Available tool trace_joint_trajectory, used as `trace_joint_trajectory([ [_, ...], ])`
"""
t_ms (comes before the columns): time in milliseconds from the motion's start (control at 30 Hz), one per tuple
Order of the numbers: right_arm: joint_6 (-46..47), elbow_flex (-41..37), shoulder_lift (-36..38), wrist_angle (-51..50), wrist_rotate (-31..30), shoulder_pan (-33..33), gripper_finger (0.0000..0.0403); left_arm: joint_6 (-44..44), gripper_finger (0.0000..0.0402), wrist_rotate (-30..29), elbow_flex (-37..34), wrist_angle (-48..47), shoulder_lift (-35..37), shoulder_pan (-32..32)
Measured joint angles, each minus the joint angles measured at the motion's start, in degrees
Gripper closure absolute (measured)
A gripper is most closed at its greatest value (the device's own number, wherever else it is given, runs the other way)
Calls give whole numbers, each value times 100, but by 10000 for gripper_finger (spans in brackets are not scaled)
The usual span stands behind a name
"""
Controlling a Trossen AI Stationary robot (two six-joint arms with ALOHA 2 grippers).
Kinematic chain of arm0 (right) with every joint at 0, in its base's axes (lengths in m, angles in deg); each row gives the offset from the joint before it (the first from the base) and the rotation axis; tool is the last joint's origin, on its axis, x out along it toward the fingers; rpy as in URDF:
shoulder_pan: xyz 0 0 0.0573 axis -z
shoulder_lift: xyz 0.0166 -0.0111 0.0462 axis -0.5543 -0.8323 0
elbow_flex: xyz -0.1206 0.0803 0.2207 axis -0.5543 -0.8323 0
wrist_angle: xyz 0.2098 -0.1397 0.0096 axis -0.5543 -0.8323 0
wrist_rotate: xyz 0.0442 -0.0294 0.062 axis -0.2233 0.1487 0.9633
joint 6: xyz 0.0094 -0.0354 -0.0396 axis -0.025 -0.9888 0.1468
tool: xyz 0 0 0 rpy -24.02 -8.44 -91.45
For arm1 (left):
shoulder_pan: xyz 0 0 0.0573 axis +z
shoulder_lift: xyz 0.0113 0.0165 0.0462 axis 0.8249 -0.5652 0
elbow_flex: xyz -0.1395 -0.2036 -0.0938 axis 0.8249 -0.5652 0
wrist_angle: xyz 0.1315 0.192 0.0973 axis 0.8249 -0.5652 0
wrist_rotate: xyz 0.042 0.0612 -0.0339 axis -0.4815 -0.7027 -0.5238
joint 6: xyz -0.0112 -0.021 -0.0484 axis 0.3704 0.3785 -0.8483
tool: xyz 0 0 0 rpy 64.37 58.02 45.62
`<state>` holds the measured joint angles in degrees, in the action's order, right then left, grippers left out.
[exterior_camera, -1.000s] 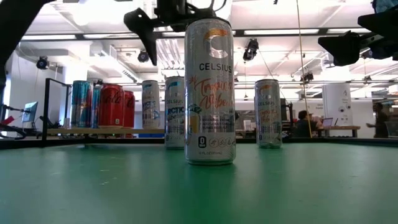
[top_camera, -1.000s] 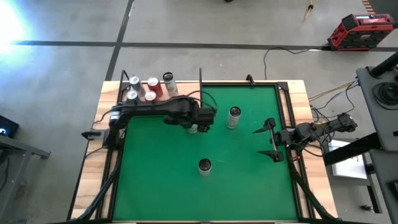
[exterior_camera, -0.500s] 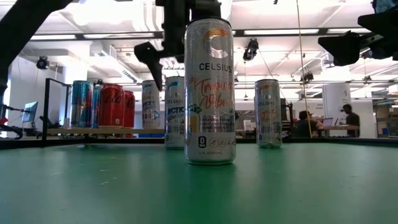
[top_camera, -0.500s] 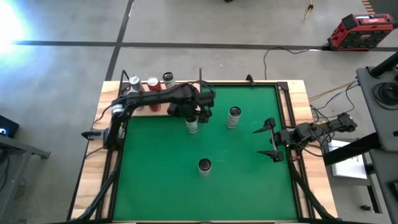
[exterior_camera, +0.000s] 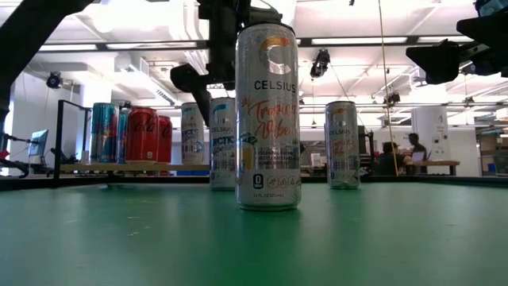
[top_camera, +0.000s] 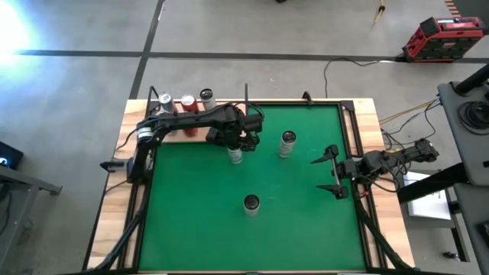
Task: Place canned beverage on shelf
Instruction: Put the white blue soda can on the shelf aligned with the other white blue soda can
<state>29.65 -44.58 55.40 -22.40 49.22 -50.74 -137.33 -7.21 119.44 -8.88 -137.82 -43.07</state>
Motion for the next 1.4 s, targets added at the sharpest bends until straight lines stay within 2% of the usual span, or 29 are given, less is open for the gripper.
trace_joint_trajectory([
  [133,0,1,0,0,1,-2,7,-48,162,-16,-8,15,0,18],
  [367,0,2,0,-2,2,-2,7,-51,164,18,63,-122,2,70],
  [500,-2,2,0,-1,0,0,7,-128,164,51,489,-725,-5,73],
  [667,0,2,0,0,0,0,7,-204,164,-217,1085,-1417,4,59],
  [767,0,2,0,-2,0,-1,7,-170,164,-340,1155,-1302,143,61],
  [1167,-1,0,0,-1,0,0,7,-60,161,-862,-91,-1328,1311,610],
  [1400,-2,0,2,-2,0,-2,7,404,154,-741,-794,-807,1588,1180],
])
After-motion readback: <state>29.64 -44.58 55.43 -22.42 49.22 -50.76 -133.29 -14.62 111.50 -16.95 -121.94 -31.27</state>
